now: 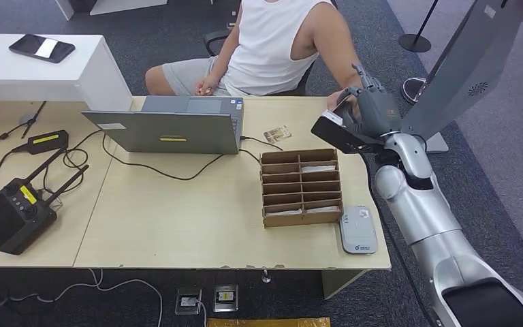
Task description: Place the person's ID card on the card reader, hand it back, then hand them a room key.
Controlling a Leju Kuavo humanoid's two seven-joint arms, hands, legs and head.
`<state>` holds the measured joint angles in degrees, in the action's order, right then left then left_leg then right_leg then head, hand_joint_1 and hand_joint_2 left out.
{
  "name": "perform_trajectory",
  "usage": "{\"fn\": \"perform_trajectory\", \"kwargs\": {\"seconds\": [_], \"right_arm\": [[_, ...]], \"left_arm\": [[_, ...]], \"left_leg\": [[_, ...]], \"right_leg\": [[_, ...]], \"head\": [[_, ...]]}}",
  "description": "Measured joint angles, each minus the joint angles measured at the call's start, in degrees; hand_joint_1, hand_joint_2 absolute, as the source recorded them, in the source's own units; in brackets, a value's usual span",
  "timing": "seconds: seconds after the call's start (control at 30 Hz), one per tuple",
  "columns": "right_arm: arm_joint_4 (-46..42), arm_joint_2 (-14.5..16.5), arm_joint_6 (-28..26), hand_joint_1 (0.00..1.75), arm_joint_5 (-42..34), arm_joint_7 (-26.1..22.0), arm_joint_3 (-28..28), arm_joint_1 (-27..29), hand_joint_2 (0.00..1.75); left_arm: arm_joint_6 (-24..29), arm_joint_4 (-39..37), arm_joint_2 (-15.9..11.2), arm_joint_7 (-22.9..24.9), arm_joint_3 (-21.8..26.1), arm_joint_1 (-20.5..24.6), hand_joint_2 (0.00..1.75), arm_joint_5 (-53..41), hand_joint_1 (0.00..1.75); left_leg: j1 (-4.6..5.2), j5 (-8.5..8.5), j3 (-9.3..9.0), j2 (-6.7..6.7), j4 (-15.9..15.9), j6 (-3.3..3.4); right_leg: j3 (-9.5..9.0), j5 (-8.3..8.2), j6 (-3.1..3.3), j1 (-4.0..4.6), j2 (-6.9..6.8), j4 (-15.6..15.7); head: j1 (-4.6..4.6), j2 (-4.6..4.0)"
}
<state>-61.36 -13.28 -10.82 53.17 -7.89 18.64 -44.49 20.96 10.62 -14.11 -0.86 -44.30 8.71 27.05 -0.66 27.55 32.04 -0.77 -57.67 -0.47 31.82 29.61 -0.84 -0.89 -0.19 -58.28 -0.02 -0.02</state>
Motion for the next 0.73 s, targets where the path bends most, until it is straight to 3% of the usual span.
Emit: {"fn": "perform_trajectory", "kwargs": {"seconds": [0.03,0.1,0.47,0.73], "right_arm": [[0.97,0.10,-0.08,0.51,-0.06,0.08,0.04,0.01,1.75],[2.47,0.20,-0.14,0.00,-0.24,0.41,0.08,0.09,1.75],[5.37,-1.07,-2.69,0.00,-2.79,1.64,-0.55,1.96,1.75],[5.54,-6.00,-13.64,0.00,-13.91,-0.03,-6.45,3.26,1.75]], "left_arm": [[0.00,0.00,-0.01,-0.01,-0.02,0.00,1.75,-0.02,0.00],[-0.01,0.00,-0.02,-0.01,-0.09,-0.01,1.75,-0.05,0.00],[0.06,0.00,-0.01,0.01,-1.14,-0.05,1.75,0.26,0.00],[1.20,0.00,-0.01,0.01,-1.35,-0.26,1.75,1.10,0.00]], "left_leg": [[0.00,0.00,0.00,0.00,0.00,0.00],[0.00,0.00,0.01,0.00,0.00,0.00],[0.00,0.00,0.00,0.02,-0.02,0.00],[0.03,0.01,-0.02,0.00,-0.06,0.01]], "right_leg": [[0.00,0.00,0.00,0.00,0.00,0.00],[0.02,0.00,0.00,0.00,0.00,0.00],[0.09,0.00,0.00,0.00,0.03,0.01],[0.10,0.00,-0.01,-0.04,0.00,0.08]], "head": [[0.00,0.00],[0.01,0.00],[0.00,0.00],[-0.01,0.00]]}}
